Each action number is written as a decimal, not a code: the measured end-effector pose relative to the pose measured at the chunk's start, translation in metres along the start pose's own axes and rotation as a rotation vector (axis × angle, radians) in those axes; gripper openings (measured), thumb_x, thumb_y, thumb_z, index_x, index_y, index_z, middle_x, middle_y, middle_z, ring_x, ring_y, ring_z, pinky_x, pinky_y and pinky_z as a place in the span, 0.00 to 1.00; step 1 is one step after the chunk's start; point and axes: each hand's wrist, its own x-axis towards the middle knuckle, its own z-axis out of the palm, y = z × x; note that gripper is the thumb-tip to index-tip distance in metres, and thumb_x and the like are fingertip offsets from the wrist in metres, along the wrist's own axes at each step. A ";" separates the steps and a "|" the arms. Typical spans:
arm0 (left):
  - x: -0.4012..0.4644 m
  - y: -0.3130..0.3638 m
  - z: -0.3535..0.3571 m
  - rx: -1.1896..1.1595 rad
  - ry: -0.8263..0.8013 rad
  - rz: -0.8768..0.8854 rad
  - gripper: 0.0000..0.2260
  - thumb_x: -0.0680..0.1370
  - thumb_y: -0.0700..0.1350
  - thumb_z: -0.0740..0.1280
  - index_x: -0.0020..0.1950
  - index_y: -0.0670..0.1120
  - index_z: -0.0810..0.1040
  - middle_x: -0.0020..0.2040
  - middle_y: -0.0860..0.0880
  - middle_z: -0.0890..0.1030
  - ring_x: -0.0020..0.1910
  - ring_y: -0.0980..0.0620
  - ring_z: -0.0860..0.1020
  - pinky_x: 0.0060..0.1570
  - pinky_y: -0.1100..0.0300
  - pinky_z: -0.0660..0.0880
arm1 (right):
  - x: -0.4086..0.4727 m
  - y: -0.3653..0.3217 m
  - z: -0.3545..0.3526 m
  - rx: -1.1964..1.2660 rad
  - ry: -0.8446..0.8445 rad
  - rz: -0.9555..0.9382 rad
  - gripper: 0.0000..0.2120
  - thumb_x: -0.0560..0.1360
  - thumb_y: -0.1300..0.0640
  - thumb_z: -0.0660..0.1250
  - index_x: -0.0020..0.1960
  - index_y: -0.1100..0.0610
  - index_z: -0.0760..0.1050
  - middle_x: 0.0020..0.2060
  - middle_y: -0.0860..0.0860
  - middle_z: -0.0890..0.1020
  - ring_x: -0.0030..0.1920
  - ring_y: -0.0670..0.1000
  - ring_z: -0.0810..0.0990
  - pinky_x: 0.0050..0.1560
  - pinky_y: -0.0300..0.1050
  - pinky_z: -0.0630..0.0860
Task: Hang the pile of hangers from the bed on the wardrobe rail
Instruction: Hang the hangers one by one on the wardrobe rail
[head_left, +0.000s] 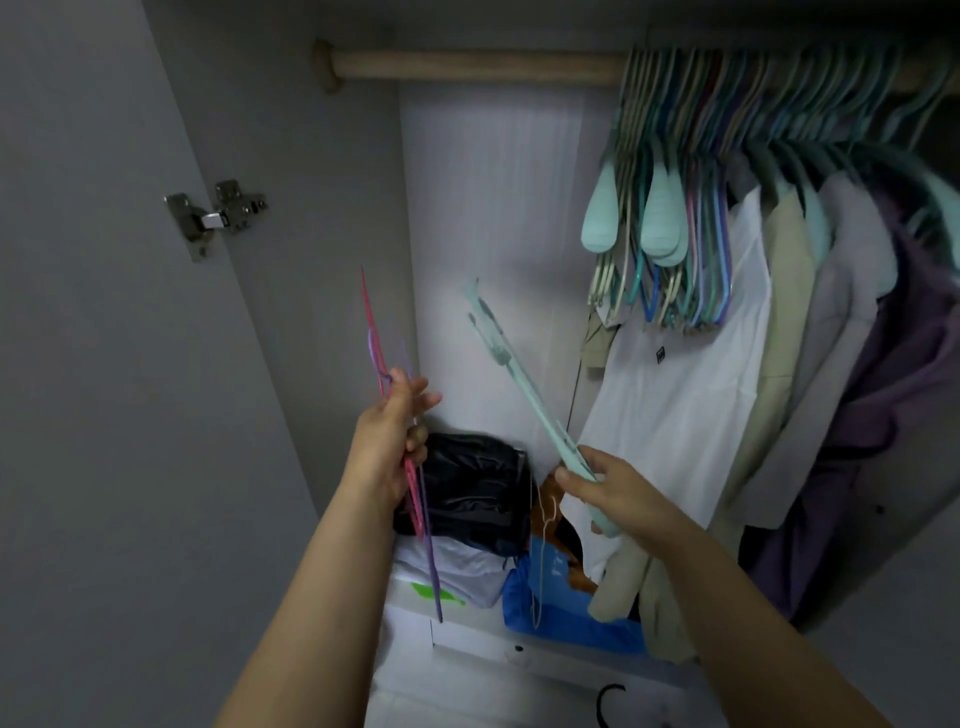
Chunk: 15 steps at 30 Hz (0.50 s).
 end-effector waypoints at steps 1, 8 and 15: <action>0.002 0.001 -0.001 -0.014 -0.012 -0.025 0.22 0.81 0.59 0.56 0.62 0.43 0.74 0.36 0.54 0.76 0.19 0.61 0.58 0.18 0.68 0.55 | 0.004 -0.015 0.002 0.032 0.026 0.006 0.17 0.75 0.46 0.67 0.56 0.56 0.75 0.36 0.50 0.72 0.34 0.47 0.73 0.34 0.43 0.73; 0.010 0.027 0.006 -0.026 -0.188 -0.047 0.04 0.84 0.43 0.55 0.58 0.45 0.67 0.27 0.54 0.67 0.18 0.60 0.57 0.16 0.69 0.54 | 0.077 -0.140 0.007 0.428 0.214 -0.022 0.14 0.72 0.47 0.71 0.43 0.57 0.73 0.35 0.53 0.72 0.30 0.50 0.73 0.28 0.40 0.72; 0.016 0.031 0.004 0.027 -0.195 -0.014 0.05 0.84 0.39 0.56 0.56 0.44 0.71 0.39 0.50 0.71 0.19 0.60 0.60 0.18 0.69 0.56 | 0.122 -0.255 0.006 0.760 0.313 -0.138 0.19 0.73 0.46 0.70 0.57 0.58 0.73 0.44 0.51 0.76 0.38 0.49 0.75 0.30 0.40 0.74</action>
